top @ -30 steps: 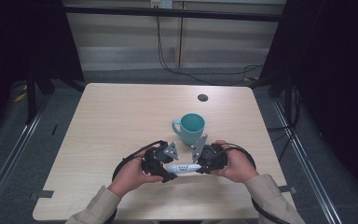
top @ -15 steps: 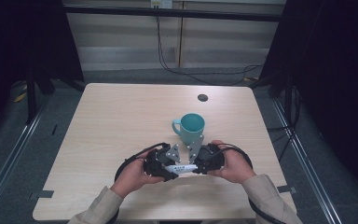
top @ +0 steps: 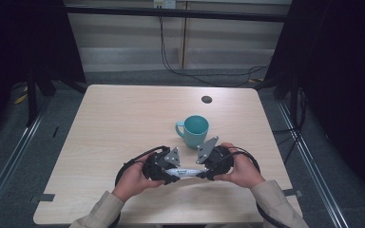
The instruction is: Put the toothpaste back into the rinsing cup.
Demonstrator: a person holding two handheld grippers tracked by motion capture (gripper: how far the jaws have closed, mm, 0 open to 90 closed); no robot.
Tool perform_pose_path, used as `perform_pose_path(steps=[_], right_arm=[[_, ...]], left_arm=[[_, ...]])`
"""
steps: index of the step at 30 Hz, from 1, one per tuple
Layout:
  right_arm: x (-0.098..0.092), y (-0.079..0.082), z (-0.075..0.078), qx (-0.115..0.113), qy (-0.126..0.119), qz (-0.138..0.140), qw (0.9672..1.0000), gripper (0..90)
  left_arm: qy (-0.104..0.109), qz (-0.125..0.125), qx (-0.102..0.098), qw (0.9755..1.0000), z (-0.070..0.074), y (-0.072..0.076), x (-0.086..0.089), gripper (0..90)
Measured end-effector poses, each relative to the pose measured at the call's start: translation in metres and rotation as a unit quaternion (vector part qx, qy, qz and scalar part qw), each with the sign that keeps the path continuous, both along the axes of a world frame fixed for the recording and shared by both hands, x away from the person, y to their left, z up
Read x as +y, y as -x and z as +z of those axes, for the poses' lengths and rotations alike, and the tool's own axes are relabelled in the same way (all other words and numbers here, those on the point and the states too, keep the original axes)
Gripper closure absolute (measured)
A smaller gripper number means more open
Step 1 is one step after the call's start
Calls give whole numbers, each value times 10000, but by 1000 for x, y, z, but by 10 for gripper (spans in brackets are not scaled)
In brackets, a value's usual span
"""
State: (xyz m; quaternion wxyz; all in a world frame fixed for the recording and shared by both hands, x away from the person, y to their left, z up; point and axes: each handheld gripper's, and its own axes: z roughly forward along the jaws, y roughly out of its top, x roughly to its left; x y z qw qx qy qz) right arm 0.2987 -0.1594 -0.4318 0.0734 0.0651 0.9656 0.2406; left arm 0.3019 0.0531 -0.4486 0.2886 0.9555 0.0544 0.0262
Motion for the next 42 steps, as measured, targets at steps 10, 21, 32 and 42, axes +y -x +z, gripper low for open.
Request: perform_pose_path(steps=[10,21,32,42], right_arm=[[-4,-2,-25,180,124,-118,9997,542],[8,-2,-19,250,375,156,9989,764],[19,0,-5,-18,886,316,9956,763],[14,0,-4,0,494,210,9986,724]], left_arm=[[-77,10,201,9998,-7,-3,1,628],[14,18,206,9998,-2,-7,4,580],[-287,-22,135,9995,-3,-5,-2,584],[-99,54,231,9997,-1,-3,4,628]])
